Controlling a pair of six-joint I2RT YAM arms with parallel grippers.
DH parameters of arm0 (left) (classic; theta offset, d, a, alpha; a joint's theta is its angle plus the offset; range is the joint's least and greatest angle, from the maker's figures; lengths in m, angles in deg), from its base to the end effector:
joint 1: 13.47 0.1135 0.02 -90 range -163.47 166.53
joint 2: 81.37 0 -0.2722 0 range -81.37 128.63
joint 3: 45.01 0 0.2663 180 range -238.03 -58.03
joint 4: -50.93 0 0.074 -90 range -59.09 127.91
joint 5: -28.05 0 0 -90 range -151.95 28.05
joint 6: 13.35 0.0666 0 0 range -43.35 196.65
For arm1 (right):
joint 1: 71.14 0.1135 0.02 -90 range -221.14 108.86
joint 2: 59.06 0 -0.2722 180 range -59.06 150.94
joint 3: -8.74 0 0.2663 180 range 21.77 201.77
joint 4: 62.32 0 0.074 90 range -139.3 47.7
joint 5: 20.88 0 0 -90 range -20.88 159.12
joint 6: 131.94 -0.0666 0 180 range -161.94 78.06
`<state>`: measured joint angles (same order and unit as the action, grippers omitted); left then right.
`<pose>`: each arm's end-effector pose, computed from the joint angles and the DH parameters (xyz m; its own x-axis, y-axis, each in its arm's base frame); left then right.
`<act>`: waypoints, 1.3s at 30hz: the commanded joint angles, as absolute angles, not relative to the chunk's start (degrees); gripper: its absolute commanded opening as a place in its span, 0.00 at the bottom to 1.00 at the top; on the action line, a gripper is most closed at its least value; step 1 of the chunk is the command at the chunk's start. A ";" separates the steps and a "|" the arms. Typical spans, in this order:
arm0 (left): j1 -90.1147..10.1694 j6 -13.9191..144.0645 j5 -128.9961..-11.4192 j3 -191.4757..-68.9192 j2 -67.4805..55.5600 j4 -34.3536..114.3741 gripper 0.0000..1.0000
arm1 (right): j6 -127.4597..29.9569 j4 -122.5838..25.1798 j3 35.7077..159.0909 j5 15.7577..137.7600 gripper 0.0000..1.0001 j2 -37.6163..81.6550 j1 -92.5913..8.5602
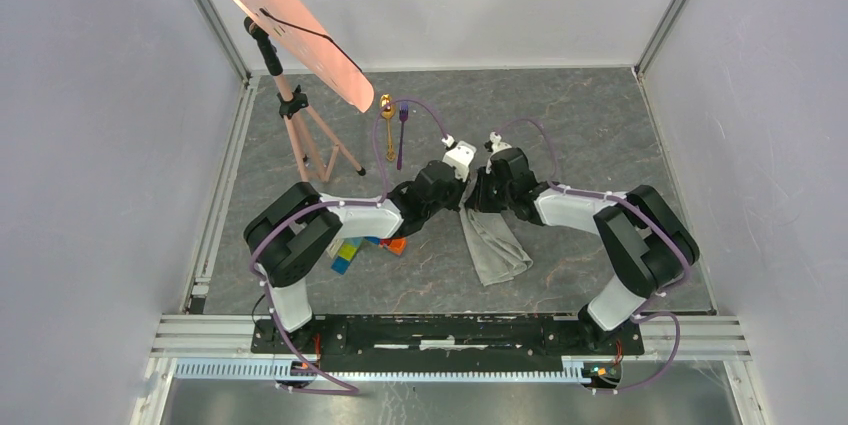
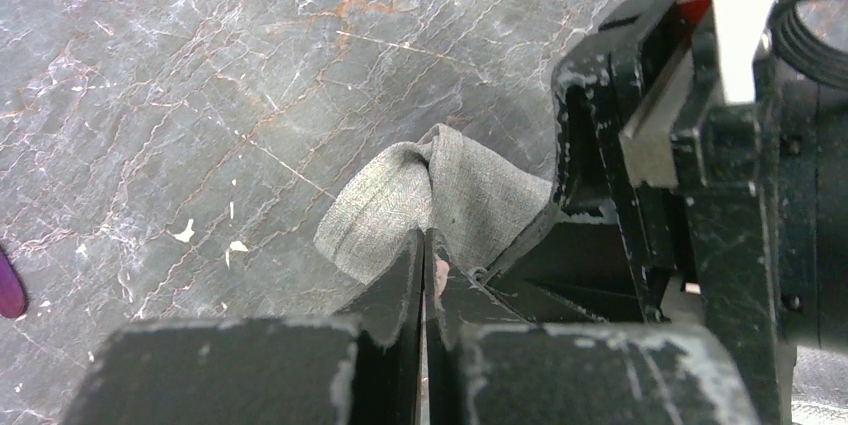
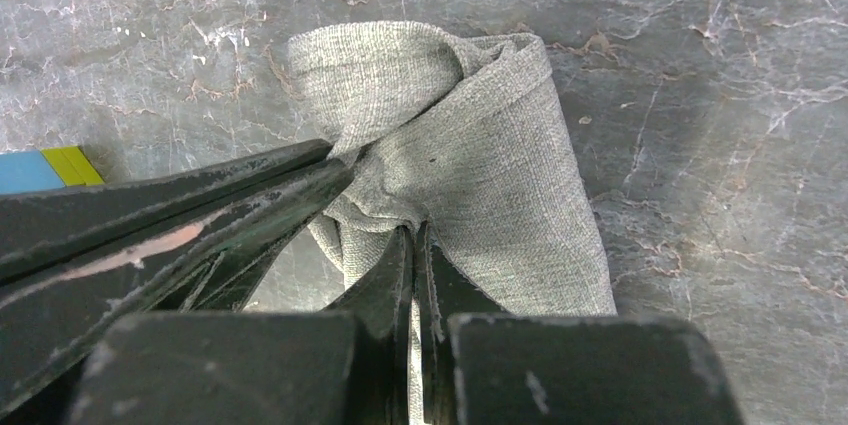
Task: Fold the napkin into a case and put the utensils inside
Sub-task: Stuff the top corner of the smaller-rectangle-folded napkin at the center of the board.
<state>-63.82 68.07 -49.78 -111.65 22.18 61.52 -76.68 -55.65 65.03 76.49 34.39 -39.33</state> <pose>0.2797 -0.3155 0.1565 -0.3741 0.2228 -0.9002 0.5828 0.8116 -0.0413 0.2926 0.1916 0.1274 -0.8263 0.1525 -0.5422 -0.1588 0.8605 0.4841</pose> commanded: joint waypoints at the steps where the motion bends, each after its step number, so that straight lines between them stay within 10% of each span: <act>1: -64.31 72.03 -48.57 -110.28 19.36 68.26 0.02 | -78.13 -54.50 69.27 77.63 0.00 36.40 -39.41; 23: -65.52 68.93 -41.91 -109.02 19.25 66.72 0.02 | -77.38 -63.28 60.71 79.89 0.00 34.48 -40.06; 30: -65.15 69.00 -42.34 -108.66 19.09 66.69 0.02 | -71.74 -62.27 62.32 80.73 0.27 31.47 -40.14; 39: -65.12 68.82 -43.63 -108.30 18.72 66.47 0.02 | -68.97 -62.88 65.57 81.79 0.34 32.35 -39.97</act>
